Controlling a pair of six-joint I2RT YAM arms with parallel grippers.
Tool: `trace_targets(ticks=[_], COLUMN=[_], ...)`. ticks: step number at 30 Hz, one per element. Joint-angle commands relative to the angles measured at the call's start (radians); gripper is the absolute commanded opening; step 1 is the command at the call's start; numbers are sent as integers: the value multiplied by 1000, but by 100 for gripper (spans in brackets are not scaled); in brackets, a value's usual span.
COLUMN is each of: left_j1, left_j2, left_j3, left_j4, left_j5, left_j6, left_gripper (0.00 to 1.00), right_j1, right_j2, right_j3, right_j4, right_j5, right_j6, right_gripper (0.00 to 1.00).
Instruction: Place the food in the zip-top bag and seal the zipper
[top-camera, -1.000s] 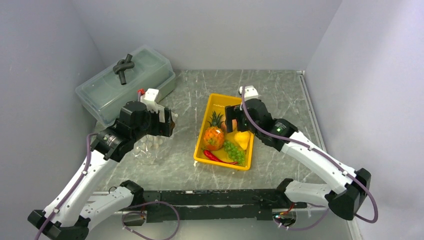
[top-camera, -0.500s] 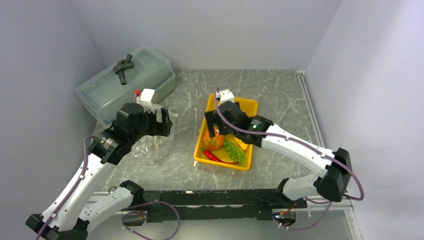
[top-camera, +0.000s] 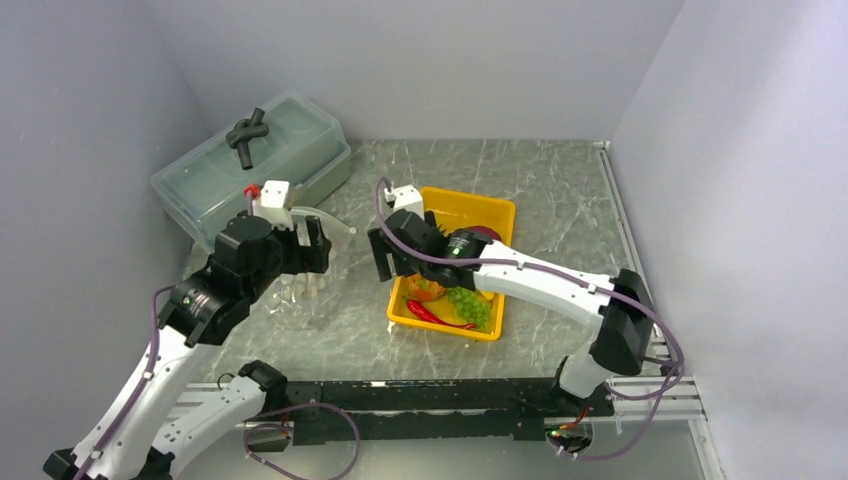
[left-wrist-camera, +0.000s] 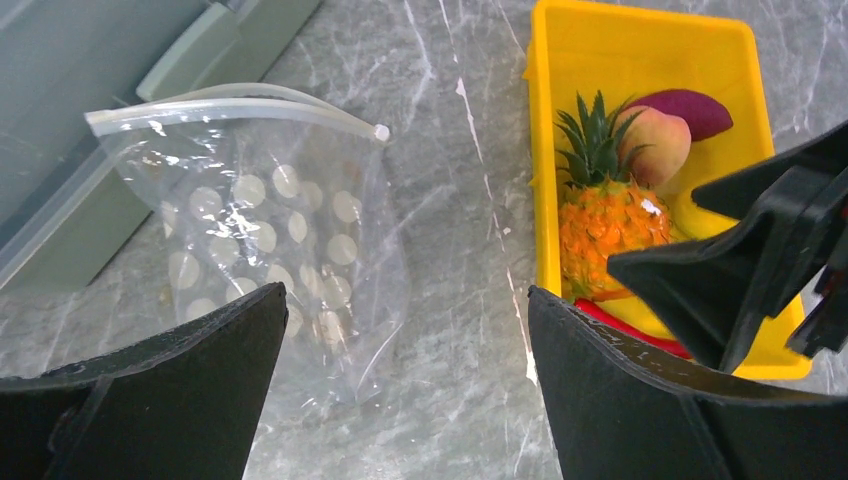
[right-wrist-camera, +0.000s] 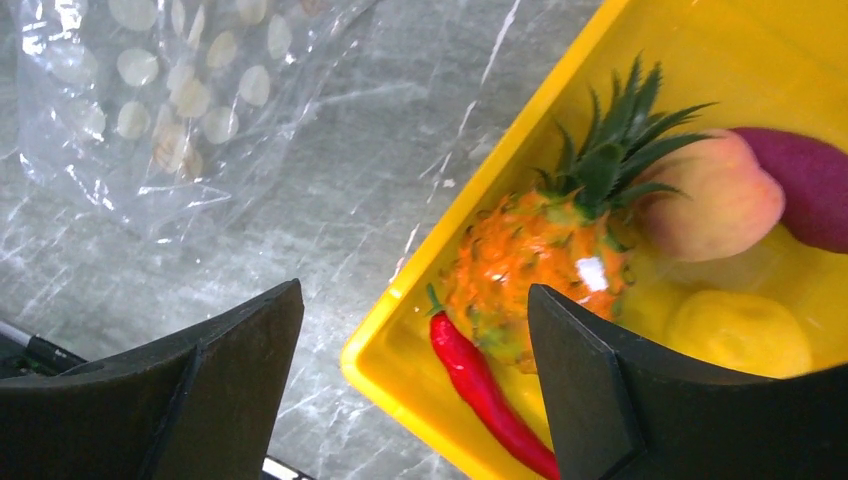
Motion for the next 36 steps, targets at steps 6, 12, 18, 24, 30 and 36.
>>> trace_targets(ticks=[6,12,18,24,30,36], left_j1=[-1,-1,-1,-1,-1,-1], left_j2=[-79,-91,-97,-106,-108,-114], left_j3=[-4,-7,-8,-11,-9,-10], left_j4=[-11,-4,-4,-1,-1,0], left_j5=[-121,-104,-92,-87,-82,-79], left_j6=[-39,-36,-37,-36,-36,-35], left_gripper=[97,97,98,98,98,98], right_j1=[78,109,118,119,119,118], right_j2=[95,145,182,201,239,329], right_j3=[82,84,66,42,50,139], right_j4=[-54,-58,-74,-95,-140,-257], right_j5=[24,19,17,32,54,77], right_j6=[198,248,324,409,506,580], right_gripper=[73,70,62,58,56,50])
